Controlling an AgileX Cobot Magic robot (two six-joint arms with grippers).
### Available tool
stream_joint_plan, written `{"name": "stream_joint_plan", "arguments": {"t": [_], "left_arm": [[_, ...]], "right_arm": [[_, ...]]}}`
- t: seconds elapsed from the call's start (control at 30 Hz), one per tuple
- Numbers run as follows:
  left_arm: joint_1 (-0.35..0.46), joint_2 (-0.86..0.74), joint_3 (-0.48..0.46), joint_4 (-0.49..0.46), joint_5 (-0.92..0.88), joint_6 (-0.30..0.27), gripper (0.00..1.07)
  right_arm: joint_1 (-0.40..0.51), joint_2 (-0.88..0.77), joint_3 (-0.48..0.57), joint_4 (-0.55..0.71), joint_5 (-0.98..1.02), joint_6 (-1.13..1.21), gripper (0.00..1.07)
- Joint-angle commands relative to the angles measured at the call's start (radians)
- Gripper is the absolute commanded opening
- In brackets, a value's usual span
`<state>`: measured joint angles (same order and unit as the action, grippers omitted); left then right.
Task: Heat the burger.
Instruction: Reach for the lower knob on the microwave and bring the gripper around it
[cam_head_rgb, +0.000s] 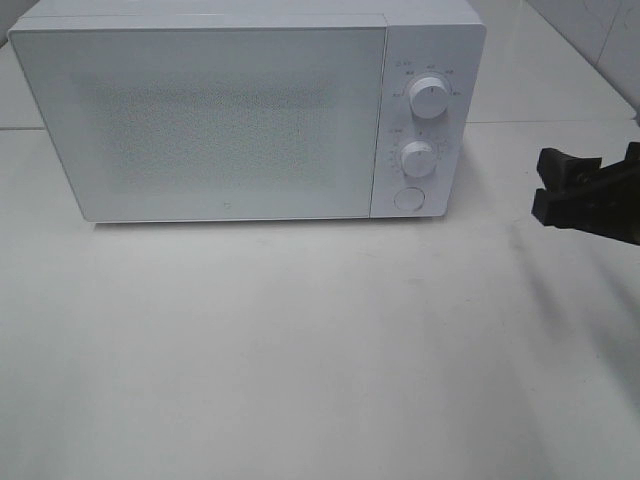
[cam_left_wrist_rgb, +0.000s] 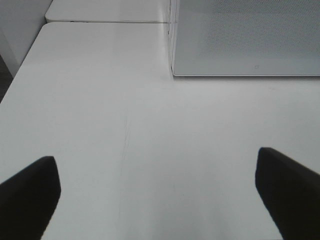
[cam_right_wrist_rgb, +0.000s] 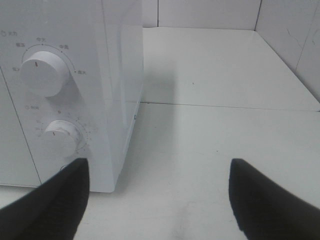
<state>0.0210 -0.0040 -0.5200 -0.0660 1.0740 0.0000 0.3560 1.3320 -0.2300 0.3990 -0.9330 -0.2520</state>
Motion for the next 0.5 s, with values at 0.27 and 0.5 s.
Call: {"name": "stream_joint_plan", "arguments": {"t": [0.27, 0.5], "left_arm": [[0.001, -0.025, 0.003, -0.006, -0.008, 0.000, 0.98], [0.001, -0.025, 0.003, -0.006, -0.008, 0.000, 0.98]], "right_arm": [[0.268, 0.147, -0.006, 0.307, -0.238, -0.092, 0.75], [0.367, 0.230, -0.082, 0.406, -0.250, -0.146, 0.75]]}}
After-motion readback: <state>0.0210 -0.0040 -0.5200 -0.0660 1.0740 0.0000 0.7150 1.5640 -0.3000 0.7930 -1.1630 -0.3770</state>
